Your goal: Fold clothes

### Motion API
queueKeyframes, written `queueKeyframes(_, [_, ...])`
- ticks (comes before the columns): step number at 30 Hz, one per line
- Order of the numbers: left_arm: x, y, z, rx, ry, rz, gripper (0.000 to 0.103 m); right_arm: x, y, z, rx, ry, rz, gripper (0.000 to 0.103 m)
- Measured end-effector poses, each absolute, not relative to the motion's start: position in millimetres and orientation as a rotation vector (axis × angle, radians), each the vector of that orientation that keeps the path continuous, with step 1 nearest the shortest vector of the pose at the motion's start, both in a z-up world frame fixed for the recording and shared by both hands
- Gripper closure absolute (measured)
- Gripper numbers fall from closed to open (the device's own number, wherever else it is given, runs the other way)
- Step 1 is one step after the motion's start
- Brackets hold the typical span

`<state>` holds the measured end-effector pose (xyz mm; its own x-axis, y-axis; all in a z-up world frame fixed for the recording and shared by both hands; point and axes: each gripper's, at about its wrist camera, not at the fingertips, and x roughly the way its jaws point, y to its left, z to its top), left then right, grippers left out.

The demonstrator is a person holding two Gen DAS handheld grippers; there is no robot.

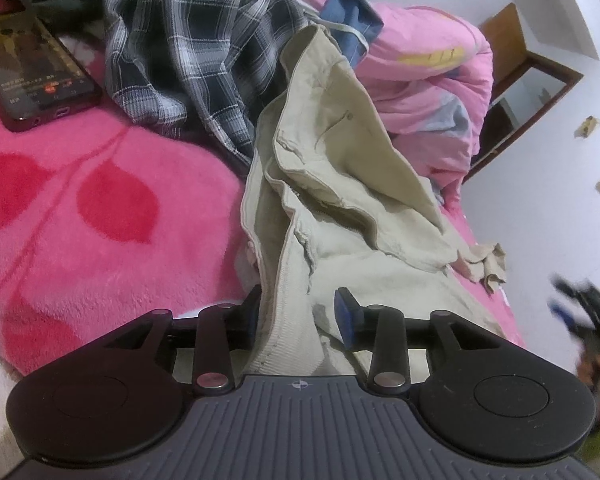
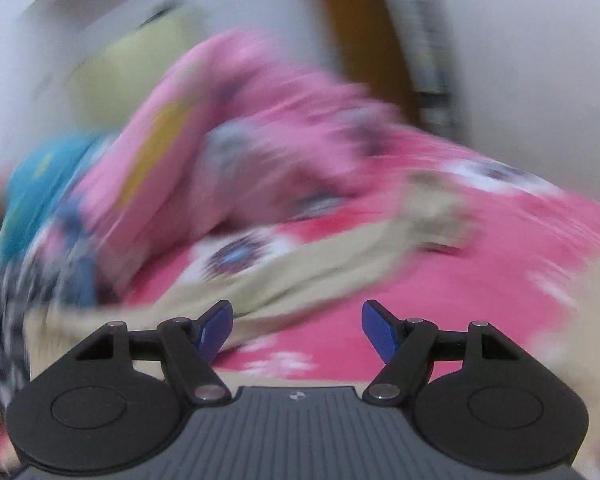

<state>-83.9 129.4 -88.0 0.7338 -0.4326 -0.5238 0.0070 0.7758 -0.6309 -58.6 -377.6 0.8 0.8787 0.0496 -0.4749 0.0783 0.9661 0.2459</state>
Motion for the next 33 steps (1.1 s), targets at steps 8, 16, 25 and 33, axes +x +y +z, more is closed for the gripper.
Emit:
queueKeyframes(8, [-86, 129, -89, -0.614, 0.697, -0.268, 0.067, 66, -197, -36, -0.257, 0.505, 0.506, 0.025])
queueKeyframes(16, [-83, 132, -92, -0.611, 0.689, -0.285, 0.067, 142, -94, -85, -0.486, 0.587, 0.726, 0.079])
queueKeyframes(25, [-76, 139, -91, -0.624, 0.67, -0.3, 0.066, 133, -176, -56, -0.238, 0.609, 0.561, 0.097])
queueKeyframes(33, [-77, 139, -95, -0.628, 0.678, -0.305, 0.066, 167, -146, -83, -0.321, 0.766, 0.538, 0.096])
